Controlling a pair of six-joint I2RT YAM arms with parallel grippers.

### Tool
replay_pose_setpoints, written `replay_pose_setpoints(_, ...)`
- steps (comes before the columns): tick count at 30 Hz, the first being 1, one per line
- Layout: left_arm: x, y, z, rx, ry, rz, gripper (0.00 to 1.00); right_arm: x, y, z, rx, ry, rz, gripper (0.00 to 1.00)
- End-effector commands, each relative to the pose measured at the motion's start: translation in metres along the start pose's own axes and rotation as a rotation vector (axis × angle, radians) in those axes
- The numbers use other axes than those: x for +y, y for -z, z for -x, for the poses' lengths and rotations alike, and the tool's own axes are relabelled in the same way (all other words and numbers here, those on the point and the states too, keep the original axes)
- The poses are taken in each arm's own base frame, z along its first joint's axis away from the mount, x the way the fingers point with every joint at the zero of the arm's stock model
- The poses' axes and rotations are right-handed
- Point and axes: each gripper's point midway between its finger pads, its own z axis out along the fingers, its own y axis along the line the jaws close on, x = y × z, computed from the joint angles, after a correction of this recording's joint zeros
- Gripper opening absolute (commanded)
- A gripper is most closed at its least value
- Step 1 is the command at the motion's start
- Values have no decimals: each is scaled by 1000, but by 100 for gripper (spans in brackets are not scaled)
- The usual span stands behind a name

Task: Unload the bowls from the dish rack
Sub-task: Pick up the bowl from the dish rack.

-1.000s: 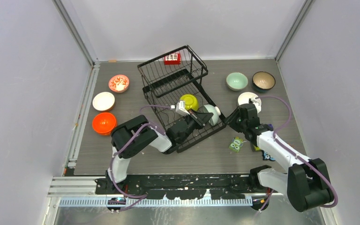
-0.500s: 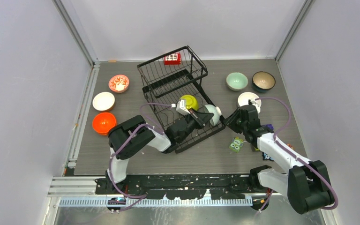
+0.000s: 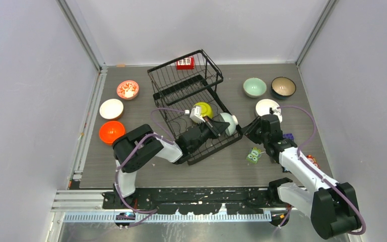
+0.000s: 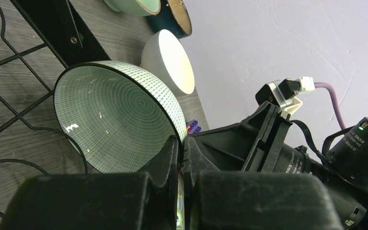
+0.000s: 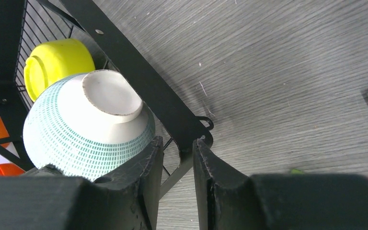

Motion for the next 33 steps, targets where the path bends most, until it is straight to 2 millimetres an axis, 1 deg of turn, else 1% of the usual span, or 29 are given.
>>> replay_pose_setpoints(1,-128,14,74,-200,56,-377,0,0,0,1,1,1,3,32)
replay_pose_setpoints(5,-132,16,76,-202,40,-388,0,-5,-6,-6,21,6,-9,29)
replay_pose_setpoints(9,-141,20,80,-208,21,-412,0,-12,-10,-12,43,11,-34,27)
replay_pose_setpoints(12,-148,24,83,-210,5,-431,0,-13,-10,-12,40,10,-31,26)
replay_pose_setpoints(16,-157,27,83,-202,-16,-461,0,-21,-16,-19,72,25,-71,23)
replay_pose_setpoints(19,-166,31,81,-182,-43,-498,0,-28,-18,-22,77,20,-91,21)
replay_pose_setpoints(25,-187,40,82,-167,-97,-569,0,-31,-21,-24,86,16,-110,18)
replay_pose_setpoints(29,-188,41,82,-169,-109,-573,0,-30,-20,-23,82,16,-109,17)
replay_pose_setpoints(33,-186,42,78,-153,-106,-573,0,-28,-16,-21,76,19,-103,18)
